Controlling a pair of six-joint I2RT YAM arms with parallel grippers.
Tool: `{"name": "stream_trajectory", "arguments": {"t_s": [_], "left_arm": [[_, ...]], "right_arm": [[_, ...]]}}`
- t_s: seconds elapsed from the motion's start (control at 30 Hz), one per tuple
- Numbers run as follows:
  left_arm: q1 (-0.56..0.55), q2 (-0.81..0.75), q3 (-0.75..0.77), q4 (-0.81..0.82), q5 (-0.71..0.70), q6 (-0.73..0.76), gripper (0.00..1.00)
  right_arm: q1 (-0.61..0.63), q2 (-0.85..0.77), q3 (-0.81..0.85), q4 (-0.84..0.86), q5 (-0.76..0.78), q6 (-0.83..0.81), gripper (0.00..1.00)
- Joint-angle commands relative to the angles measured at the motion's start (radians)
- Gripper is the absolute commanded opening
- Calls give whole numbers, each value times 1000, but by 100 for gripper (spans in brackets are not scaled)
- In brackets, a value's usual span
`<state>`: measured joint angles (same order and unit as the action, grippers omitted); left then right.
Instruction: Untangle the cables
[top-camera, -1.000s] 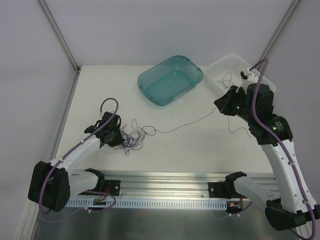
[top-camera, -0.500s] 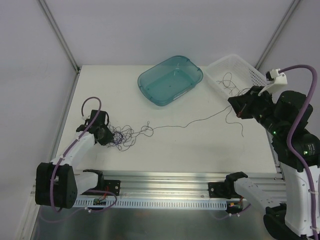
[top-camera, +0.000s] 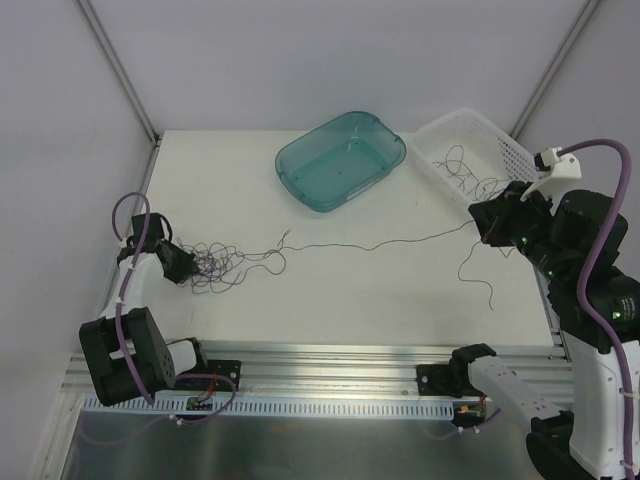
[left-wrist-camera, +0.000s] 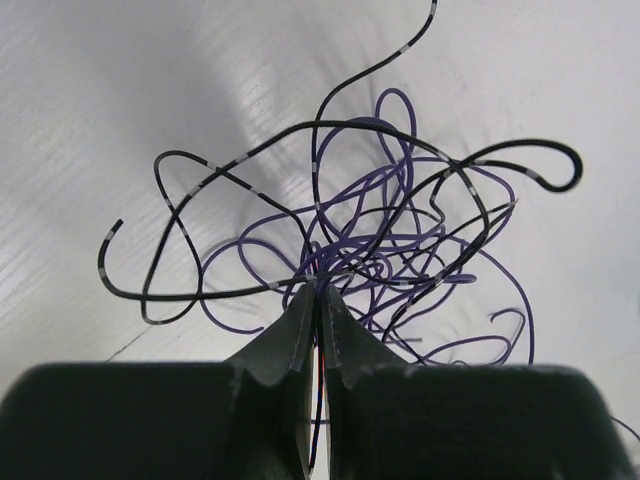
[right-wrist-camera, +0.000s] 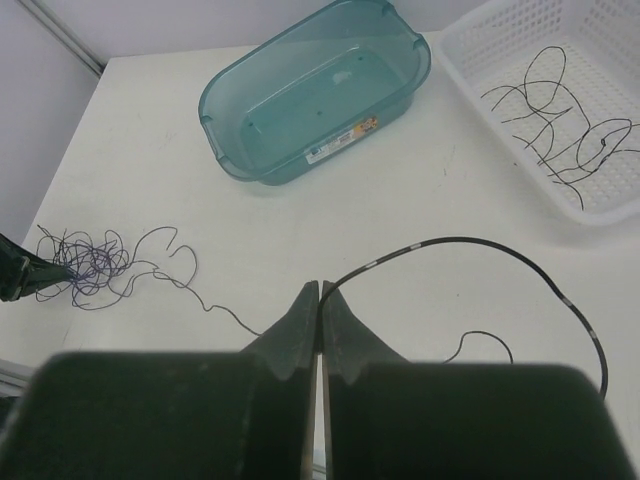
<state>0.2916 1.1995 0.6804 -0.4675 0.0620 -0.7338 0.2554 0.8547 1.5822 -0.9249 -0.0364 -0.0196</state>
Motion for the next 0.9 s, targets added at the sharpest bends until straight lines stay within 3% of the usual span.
{"name": "stream_trajectory", "arguments": {"t_s": [0.0,0.17,0.37,0.6,0.87], "left_arm": [[26,14,44,-2,97,39,0],[27,-24,12,1,78,88,0],[93,-15,-1,3,98,77,0],[123,35,76,1,38,73,0],[202,90,183,-10,-8,112,0]], "right_arm": [[-10,-5,6,-3,24,-28,1],[-11,1,-33,-11,30,-32,1],[-27,-11,105,-80,285,-82,1],[-27,-86,115,26,449,-30,1],[-27,-86,145,86,475,-29,1]]}}
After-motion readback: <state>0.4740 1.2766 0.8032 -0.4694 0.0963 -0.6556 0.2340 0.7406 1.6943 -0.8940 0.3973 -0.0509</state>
